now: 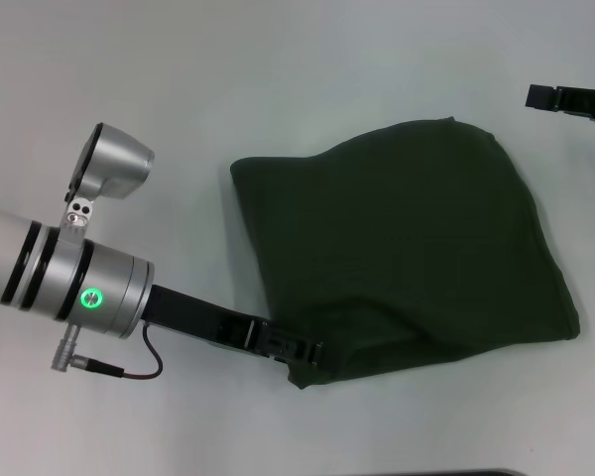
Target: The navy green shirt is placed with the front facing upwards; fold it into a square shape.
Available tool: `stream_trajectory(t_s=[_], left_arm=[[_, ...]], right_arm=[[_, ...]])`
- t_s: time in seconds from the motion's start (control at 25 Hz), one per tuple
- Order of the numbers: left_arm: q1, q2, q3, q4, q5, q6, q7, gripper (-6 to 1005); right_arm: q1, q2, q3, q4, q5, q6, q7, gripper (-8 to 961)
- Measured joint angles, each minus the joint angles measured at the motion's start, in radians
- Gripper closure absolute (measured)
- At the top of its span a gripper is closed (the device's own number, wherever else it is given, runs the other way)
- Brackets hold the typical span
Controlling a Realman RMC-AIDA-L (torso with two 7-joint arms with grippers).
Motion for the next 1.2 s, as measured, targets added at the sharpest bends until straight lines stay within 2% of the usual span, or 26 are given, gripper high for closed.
stream_trajectory(t_s=[0.24, 0.44, 1.12, 1.2], left_arm=[[-0.001, 0.001, 0.0, 0.006, 0.0, -0.019, -0.01, 117], [-0.006, 0.001, 0.003, 0.009, 0.001, -0.021, -0.009, 309], [-0.022, 0.002, 0.051, 0.01, 0.003, -0.058, -0.012, 524], [-0.023, 0.002, 0.051, 0.011, 0.003, -0.06, -0.012, 610]], right_arm=[[0.001, 0.0, 0.001, 0.0, 0.0, 0.002, 0.001, 648], [0.001, 0.0, 0.002, 0.0, 0.0, 0.002, 0.001, 648], [0.006, -0.001, 0.007, 0.0, 0.0, 0.006, 0.001, 647], [0.006, -0.001, 0.007, 0.0, 0.0, 0.007, 0.001, 647]])
